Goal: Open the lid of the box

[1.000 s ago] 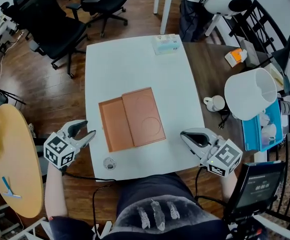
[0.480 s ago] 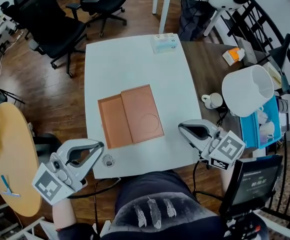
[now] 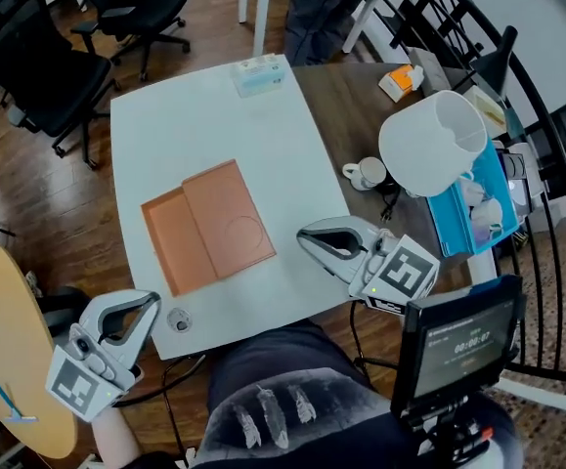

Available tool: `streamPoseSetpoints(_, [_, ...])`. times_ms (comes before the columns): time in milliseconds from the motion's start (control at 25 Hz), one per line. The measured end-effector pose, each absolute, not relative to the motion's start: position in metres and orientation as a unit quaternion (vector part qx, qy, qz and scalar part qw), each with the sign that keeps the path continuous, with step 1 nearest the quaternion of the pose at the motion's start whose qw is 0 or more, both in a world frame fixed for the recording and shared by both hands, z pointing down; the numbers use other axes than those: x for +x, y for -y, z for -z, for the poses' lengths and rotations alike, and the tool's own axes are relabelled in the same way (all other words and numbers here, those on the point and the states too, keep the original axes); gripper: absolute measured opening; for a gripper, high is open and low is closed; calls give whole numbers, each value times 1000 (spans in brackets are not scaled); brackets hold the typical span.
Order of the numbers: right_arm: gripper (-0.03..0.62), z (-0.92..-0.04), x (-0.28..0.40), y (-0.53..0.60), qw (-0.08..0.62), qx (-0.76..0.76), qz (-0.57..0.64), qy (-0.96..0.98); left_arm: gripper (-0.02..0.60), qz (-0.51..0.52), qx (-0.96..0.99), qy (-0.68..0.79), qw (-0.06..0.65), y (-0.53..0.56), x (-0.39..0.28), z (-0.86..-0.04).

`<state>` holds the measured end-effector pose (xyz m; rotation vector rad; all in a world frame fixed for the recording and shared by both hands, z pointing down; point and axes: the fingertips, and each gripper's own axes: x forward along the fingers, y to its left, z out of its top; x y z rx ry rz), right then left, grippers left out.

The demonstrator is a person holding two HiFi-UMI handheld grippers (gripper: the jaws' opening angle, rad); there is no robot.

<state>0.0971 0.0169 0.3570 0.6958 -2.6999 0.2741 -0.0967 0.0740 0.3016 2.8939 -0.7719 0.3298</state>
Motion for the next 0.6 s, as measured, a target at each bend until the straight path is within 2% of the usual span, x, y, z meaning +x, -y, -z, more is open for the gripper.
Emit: streamPoseSetpoints(600, [3, -357, 101, -28, 170, 252, -84, 949, 17, -145, 956, 252, 47, -82, -87, -321])
